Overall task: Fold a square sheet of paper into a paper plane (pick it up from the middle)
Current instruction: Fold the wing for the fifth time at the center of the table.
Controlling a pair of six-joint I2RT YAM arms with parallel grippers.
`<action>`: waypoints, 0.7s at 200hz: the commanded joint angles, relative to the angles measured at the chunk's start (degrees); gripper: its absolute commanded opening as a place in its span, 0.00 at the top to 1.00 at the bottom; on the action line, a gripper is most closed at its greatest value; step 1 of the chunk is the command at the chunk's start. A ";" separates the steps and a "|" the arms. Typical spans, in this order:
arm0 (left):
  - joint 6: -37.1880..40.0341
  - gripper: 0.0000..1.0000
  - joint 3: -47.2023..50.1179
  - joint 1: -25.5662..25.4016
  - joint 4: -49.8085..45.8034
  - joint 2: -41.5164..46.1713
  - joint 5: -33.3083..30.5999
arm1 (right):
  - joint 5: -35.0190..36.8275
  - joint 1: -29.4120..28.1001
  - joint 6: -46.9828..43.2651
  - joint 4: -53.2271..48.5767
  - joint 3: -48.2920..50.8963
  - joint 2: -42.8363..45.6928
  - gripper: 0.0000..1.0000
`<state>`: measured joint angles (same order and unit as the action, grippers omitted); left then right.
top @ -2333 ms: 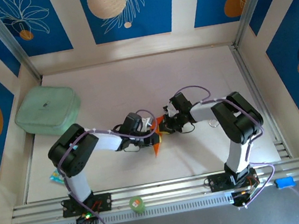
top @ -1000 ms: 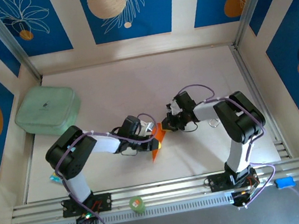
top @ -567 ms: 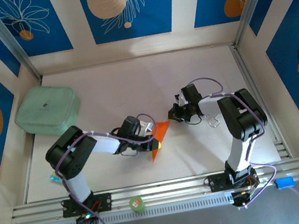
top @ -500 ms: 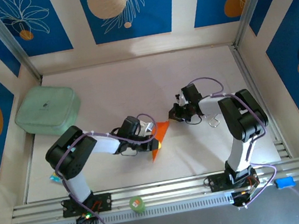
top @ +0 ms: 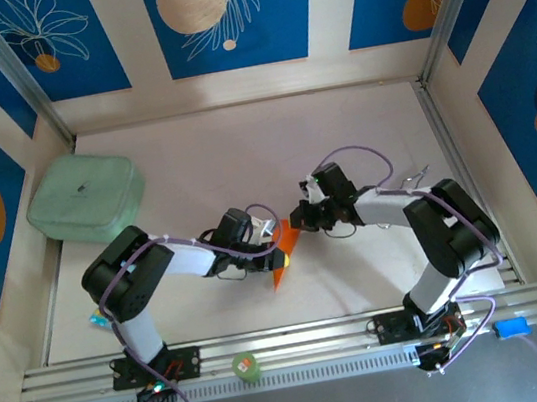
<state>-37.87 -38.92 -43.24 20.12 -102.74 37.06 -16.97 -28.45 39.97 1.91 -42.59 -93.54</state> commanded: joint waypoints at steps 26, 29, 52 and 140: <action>-1.18 1.00 2.23 -0.78 -8.44 -0.33 -2.15 | -0.84 -1.40 3.06 0.93 1.49 -4.98 1.00; -1.09 1.00 2.18 -0.74 -8.65 -0.09 -2.09 | -0.68 -1.35 2.96 0.94 1.54 -5.25 1.00; -0.60 1.00 1.67 -0.77 -11.01 2.31 -1.97 | 1.46 -1.01 2.84 -0.52 1.53 -6.33 1.00; -0.98 0.98 -6.02 -1.56 -15.11 4.24 -2.99 | 2.19 -0.38 2.13 -2.81 1.34 -6.58 1.00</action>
<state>-38.68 -41.47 -44.31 6.28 -97.06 35.29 -17.78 -29.34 42.41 3.05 -41.65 -98.61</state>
